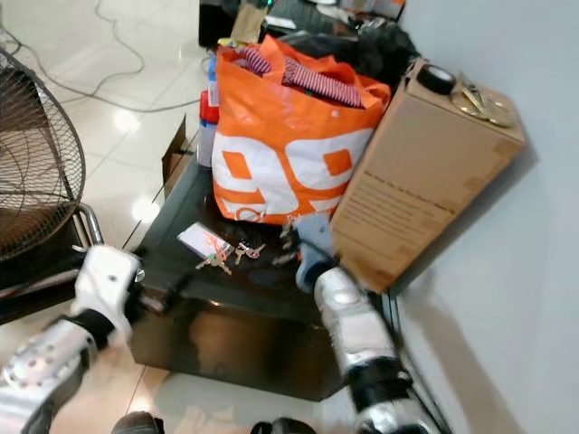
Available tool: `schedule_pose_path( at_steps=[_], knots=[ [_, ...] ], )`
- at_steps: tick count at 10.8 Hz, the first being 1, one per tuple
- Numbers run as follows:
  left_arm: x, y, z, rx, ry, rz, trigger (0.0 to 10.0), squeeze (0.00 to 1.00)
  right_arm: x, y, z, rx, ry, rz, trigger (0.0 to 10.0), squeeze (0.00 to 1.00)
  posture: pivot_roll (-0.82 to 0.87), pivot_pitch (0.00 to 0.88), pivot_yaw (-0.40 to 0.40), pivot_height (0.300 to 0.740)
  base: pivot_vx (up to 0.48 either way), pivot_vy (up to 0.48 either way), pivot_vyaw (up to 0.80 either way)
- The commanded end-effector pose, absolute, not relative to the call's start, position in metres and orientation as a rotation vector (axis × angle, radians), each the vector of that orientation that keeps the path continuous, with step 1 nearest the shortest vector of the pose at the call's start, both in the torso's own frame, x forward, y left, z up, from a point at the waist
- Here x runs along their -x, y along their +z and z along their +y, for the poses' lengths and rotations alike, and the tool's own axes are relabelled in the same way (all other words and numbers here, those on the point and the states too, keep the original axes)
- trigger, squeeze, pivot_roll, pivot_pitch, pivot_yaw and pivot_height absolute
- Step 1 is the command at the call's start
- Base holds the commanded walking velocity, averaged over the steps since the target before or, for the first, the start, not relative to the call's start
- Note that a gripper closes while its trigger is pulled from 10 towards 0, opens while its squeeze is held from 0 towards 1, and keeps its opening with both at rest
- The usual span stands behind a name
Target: Hang keys on a hook
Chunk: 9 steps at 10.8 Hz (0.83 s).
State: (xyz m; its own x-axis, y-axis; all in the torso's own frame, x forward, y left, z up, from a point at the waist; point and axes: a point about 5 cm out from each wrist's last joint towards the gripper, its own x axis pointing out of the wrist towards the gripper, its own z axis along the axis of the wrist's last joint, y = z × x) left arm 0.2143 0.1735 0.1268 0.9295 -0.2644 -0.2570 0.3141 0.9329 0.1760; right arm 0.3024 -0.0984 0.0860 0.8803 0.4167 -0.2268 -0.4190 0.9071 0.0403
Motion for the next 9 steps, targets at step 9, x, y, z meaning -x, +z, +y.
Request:
schedule_pose_path(
  at_steps=[9],
  knots=[
    [-0.27, 0.143, 0.156, -0.255, -0.361, 0.099, 10.0, 0.08, -0.253, 0.125, -0.151, -0.068, 0.177, 0.258, 0.0, 0.0, -0.04, 0.0, 0.014, 0.74, 0.0, 0.0, 0.0]
  ],
)
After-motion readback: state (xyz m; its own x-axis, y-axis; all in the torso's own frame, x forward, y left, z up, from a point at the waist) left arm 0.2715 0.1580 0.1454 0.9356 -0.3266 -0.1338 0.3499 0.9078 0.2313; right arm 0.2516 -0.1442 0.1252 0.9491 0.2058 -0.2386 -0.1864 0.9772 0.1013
